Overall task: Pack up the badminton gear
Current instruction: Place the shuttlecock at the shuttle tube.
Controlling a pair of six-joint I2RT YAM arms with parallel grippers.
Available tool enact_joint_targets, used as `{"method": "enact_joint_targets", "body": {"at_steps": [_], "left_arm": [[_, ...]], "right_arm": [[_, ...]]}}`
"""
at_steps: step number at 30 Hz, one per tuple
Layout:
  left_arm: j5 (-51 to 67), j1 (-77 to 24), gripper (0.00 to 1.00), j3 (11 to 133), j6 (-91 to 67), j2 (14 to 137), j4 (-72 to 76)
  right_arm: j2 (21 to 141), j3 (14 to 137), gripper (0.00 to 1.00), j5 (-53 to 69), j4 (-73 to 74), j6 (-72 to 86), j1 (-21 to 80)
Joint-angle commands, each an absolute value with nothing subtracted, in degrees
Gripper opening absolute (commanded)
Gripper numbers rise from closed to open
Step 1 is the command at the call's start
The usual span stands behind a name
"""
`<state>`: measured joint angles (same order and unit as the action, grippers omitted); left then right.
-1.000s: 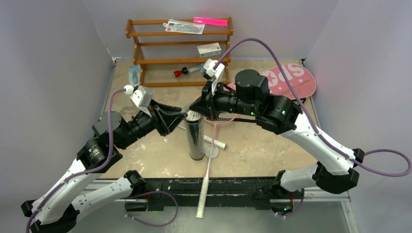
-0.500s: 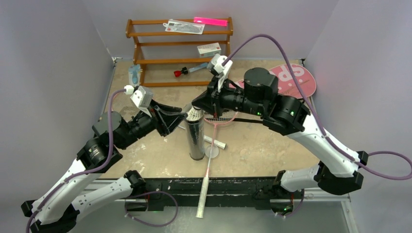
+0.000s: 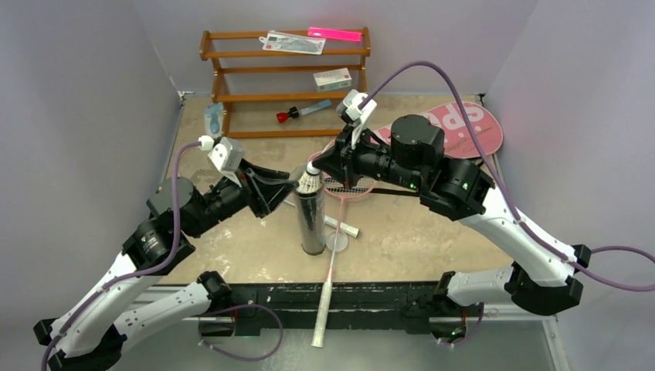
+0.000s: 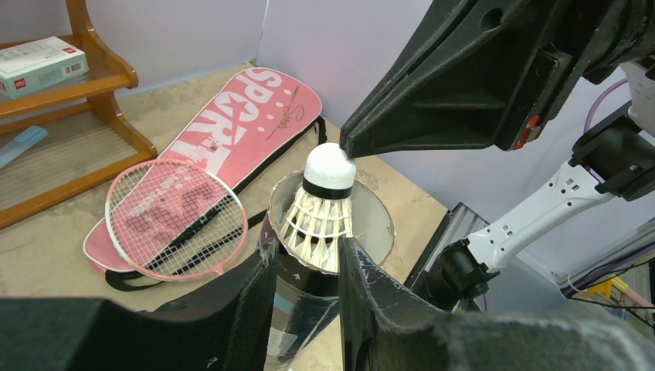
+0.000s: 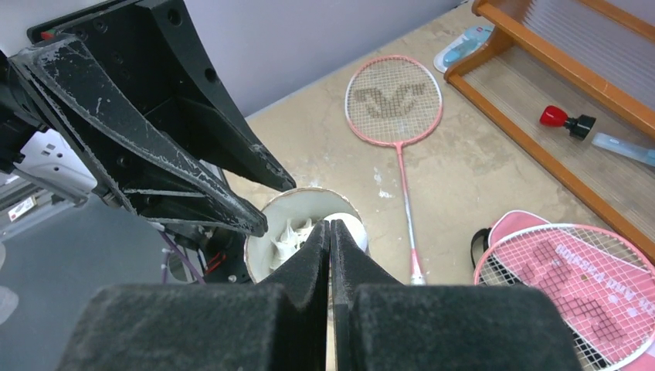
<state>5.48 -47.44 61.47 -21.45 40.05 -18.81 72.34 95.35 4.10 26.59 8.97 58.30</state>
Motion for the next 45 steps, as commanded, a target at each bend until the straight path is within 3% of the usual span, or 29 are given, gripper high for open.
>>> {"method": "enact_joint_targets", "body": {"at_steps": [1,12,23,38,42,45], "left_arm": [[6.4,-47.7,0.31,61.8,-21.1,40.8,-18.4],[6.7,-47.7,0.31,61.6,-21.4,40.8,-18.2],[7.2,-47.7,0.31,62.1,-21.4,41.0,-18.6],[7.7,-47.7,0.30,62.1,-21.4,41.9,-18.1],[7.7,-47.6,0.30,62.2,-21.4,41.9,-18.3],[7.6,-47.6,0.30,62.4,-21.4,41.8,-18.8]], "right_arm": [[72.6,95.3,0.00,6.9,26.0,9.8,58.2],[74.3,103.4,0.00,0.9,29.2,6.5,58.2],[74.0,98.6,0.00,-0.1,28.8,7.0,58.2],[73.8,97.3,0.00,10.7,25.8,10.3,58.2],[72.6,98.1,0.06,6.3,26.9,10.1,58.2],[72.8,100.7,0.20,3.7,29.8,10.0,58.2]]}}
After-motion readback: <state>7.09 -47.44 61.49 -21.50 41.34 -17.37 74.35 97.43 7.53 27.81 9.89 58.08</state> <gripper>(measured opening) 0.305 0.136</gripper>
